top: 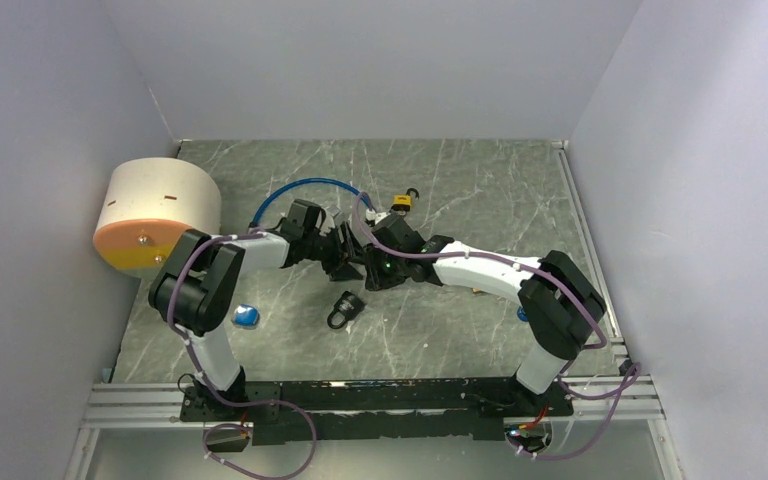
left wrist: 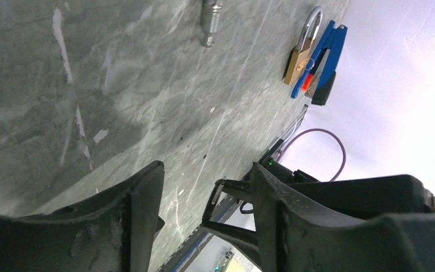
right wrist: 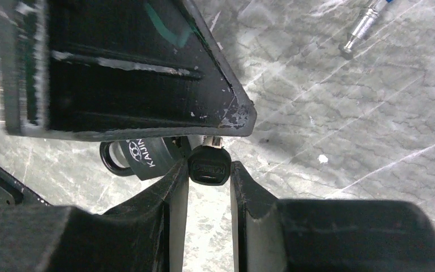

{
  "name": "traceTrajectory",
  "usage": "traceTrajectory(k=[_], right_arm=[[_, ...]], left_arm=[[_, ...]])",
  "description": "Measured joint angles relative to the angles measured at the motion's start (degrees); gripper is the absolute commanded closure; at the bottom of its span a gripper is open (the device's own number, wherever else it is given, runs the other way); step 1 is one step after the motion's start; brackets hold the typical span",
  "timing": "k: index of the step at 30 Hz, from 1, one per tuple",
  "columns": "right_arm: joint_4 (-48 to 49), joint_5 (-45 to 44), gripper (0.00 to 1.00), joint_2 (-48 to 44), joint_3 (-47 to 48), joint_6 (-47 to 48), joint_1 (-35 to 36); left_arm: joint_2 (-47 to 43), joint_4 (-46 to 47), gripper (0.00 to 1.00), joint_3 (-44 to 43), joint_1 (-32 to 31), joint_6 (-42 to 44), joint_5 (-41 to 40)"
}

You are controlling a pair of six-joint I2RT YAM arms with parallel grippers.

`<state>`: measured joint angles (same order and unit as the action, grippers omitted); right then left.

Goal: Unlock with the key
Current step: Pick up the key from the center of the board.

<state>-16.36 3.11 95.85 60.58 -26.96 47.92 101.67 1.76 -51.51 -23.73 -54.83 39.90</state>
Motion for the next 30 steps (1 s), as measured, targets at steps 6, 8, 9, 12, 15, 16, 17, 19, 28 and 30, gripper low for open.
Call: traceTrajectory(k=[6, 8, 9, 12, 15, 16, 17, 19, 28, 30], right_arm=[[0.2, 1.0, 0.82, 0.0, -0.2, 0.0, 0.0], [0.2, 1.5, 0.82, 0.0, -0.2, 0.0, -0.1], [0.2, 1.6, 0.82, 0.0, -0.2, 0.0, -0.2], [0.3, 1.9, 0.82, 0.0, -0.3, -0.1, -0.3], [0.5, 2.1, 0.8, 0.0, -0.3, -0.2, -0.6], [0.5, 2.1, 0.78, 0.0, -0.3, -0.2, -0.7], [0.6, 2.2, 0.74, 0.0, -0.3, -0.3, -0.9], [0.6, 3.3, 0.59, -0.4, -0.4, -0.6, -1.5], [7.8, 15.7, 0.21, -18.2, -8.1, -6.0, -14.4], [11.1, 18.1, 0.2, -22.4, -9.0, -8.1, -16.2]], left_arm=[[1.1, 1.5, 0.7, 1.5, -0.5, -1.2, 0.0], [1.1, 1.7, 0.79, 1.6, -0.6, -1.4, 0.2], [1.1, 2.0, 0.83, 1.6, -0.6, -1.6, 0.4], [1.1, 2.7, 0.97, 1.6, -0.7, -2.0, 0.8], [1.1, 3.9, 0.98, 1.6, -0.7, -2.1, 1.2], [1.1, 4.2, 0.97, 1.6, -0.7, -2.1, 1.3], [1.1, 4.5, 0.97, 1.6, -0.7, -2.1, 1.3], [1.1, 4.7, 0.97, 1.6, -0.7, -2.1, 1.4], [-1.2, 5.1, 0.97, 0.7, -0.7, -1.9, 2.8], [-2.6, 6.0, 0.98, -0.4, -0.7, -2.6, 3.6]])
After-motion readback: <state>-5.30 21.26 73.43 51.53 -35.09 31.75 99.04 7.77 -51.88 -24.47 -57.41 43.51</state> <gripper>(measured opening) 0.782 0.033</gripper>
